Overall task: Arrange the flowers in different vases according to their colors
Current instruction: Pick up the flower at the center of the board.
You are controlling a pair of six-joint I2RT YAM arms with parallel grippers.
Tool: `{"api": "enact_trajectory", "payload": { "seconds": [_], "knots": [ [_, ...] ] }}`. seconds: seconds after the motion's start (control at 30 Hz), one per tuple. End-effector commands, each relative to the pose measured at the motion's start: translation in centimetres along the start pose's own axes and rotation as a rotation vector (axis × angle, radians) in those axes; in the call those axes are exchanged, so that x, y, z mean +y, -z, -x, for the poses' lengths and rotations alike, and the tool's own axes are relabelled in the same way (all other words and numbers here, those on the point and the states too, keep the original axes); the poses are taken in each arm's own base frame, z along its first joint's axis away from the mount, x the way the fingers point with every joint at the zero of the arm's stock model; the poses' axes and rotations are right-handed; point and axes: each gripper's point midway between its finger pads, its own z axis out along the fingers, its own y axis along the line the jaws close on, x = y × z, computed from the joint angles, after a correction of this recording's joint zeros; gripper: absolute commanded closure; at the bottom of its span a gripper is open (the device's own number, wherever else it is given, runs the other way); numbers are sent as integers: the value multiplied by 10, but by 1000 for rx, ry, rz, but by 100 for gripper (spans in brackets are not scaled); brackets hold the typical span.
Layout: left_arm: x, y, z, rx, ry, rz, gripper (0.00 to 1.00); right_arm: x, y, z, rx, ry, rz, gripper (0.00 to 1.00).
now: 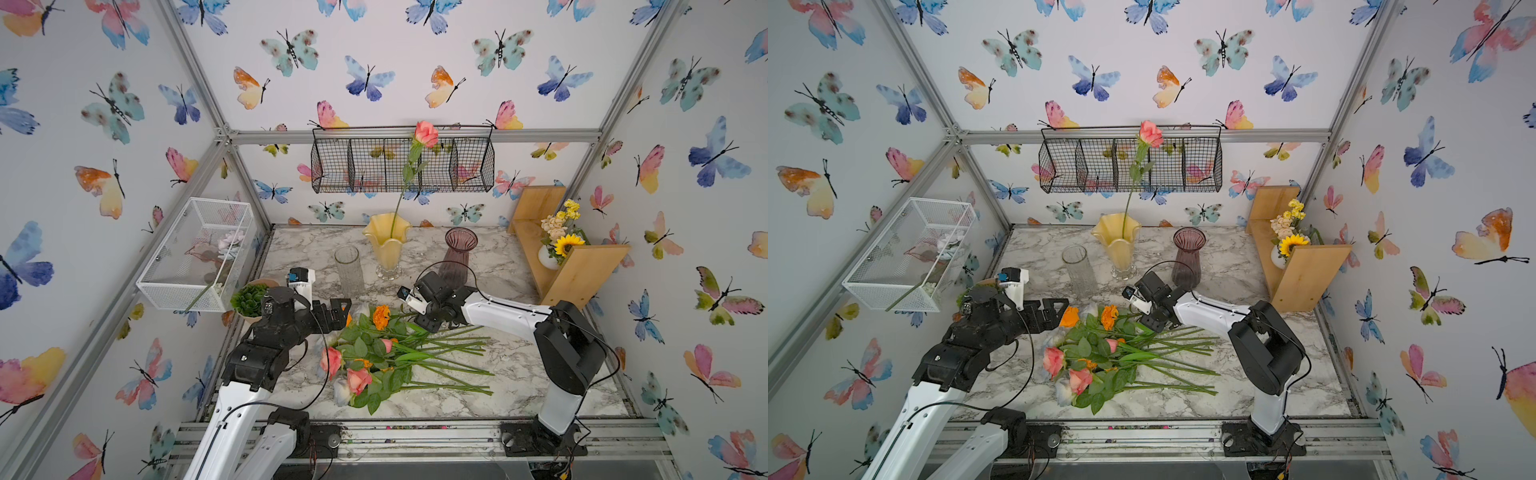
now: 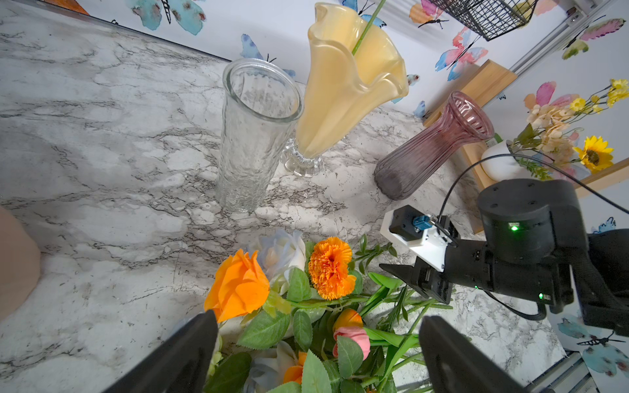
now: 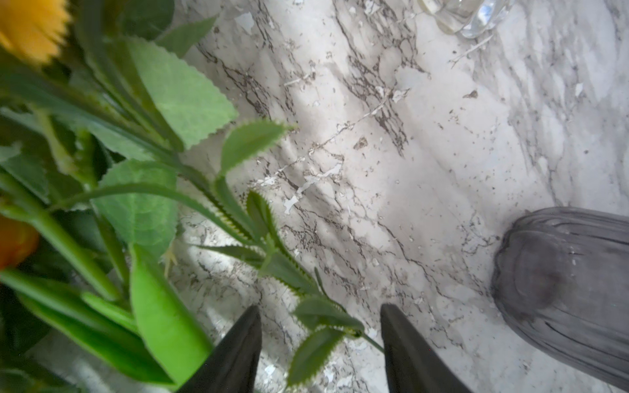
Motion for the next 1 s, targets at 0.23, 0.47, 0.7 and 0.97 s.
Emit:
{"api": "enact_trajectory", "payload": {
  "seconds": [0.23, 0.47, 0.7, 0.97],
  "knots": [
    [3, -3, 0, 2, 1, 11, 1, -15, -15, 16, -25, 37, -73, 50],
    [3, -4, 0, 4, 1, 13, 1, -20, -17, 23, -33, 55, -99, 75],
    [4, -5, -1, 7, 3, 16, 1, -39, -6, 36, -75, 82, -189, 91],
    [4, -5, 0, 6, 3, 17, 1, -59, 27, 64, -169, 80, -263, 98]
  ]
}}
